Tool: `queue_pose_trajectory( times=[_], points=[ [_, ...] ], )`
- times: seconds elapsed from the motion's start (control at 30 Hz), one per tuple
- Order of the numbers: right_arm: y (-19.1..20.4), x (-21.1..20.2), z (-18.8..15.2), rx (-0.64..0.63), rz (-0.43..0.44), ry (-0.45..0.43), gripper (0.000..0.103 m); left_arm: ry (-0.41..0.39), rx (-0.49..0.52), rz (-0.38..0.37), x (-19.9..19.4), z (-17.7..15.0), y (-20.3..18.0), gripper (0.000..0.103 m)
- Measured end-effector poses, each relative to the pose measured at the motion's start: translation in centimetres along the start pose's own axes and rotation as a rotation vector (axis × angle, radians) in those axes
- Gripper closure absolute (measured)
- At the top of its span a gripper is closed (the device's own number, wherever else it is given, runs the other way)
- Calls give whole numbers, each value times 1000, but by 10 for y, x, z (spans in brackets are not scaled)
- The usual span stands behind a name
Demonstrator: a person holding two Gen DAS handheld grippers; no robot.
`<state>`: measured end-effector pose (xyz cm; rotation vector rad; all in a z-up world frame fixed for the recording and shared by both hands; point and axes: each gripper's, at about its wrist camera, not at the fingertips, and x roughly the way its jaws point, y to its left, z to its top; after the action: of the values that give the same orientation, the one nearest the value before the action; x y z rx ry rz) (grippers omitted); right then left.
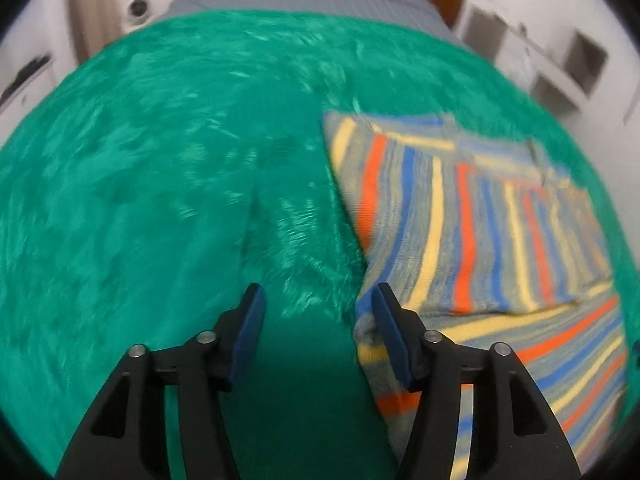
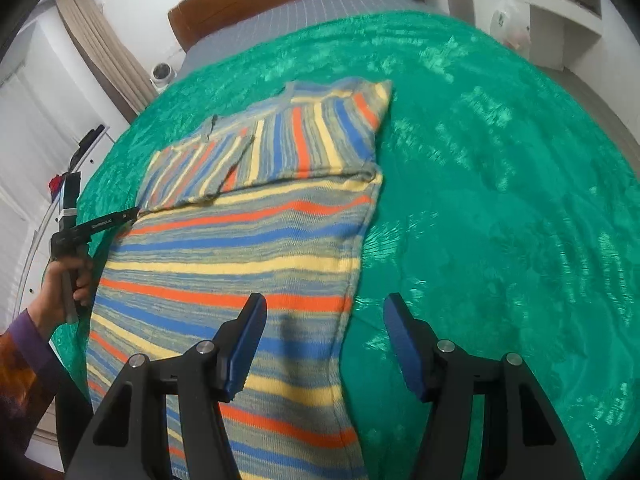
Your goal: Fold small clothes
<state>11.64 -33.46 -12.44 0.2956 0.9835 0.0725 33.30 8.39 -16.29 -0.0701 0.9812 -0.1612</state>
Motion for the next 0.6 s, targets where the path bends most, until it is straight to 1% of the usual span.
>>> queue_pose_trajectory(
  times=[0.03,0.07,0.1,0.13,0.17,0.23,0.33,0.4,0.47,0.5,0.53,0.57,0.6],
  points=[
    [-4,-7,-2,-3,-11,-26,42,-24,-19,-10,-14,-6,3,30],
    [-9,-13,-5,-5,-26,-58,40,-43,-30,-17,-23,-12,8,26],
    [-14,-18,-7,-7,-42,-85,38,-62,-36,-19,-35,-21,11,19],
    [-21,-23,-11,-12,-66,-125,33,-80,-35,-14,-48,-33,14,14],
    [-28,-27,-15,-16,-93,-160,31,-93,-31,-2,-57,-43,16,12],
    [-47,-30,-24,-20,-173,-208,31,-121,-26,50,-73,-69,24,7],
    [-70,-32,-31,-16,-269,-254,31,-139,-38,136,-82,-97,44,6],
    [-86,-31,-33,-3,-311,-289,31,-130,-55,178,-74,-103,55,6],
    [-95,-27,-36,-12,-353,-304,26,-121,-58,213,-63,-112,65,6],
    [-99,-19,-40,-24,-374,-302,24,-116,-59,219,-56,-119,69,4],
    [-102,-10,-44,-35,-383,-284,18,-137,-58,211,-54,-128,73,2],
    [-108,5,-49,-47,-382,-238,11,-167,-60,214,-53,-132,71,1],
    [-113,11,-56,-52,-370,-231,11,-174,-58,224,-52,-132,70,0]
  ],
)
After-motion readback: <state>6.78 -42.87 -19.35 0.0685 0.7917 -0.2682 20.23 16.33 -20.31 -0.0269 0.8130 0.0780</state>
